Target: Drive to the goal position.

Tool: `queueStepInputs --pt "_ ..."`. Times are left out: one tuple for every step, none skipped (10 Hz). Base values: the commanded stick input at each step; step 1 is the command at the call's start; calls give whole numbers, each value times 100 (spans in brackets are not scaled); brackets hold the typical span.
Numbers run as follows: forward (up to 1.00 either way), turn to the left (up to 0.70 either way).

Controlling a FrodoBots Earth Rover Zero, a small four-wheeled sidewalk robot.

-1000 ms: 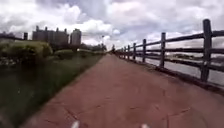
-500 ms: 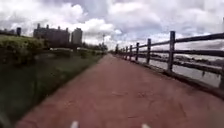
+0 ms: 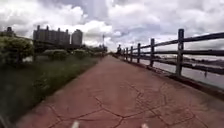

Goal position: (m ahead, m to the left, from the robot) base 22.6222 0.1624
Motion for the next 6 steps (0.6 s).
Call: queueStepInputs --pt "100 0" --pt "100 0" --pt "100 0" --pt "100 0" --pt "100 0" --pt "100 0"
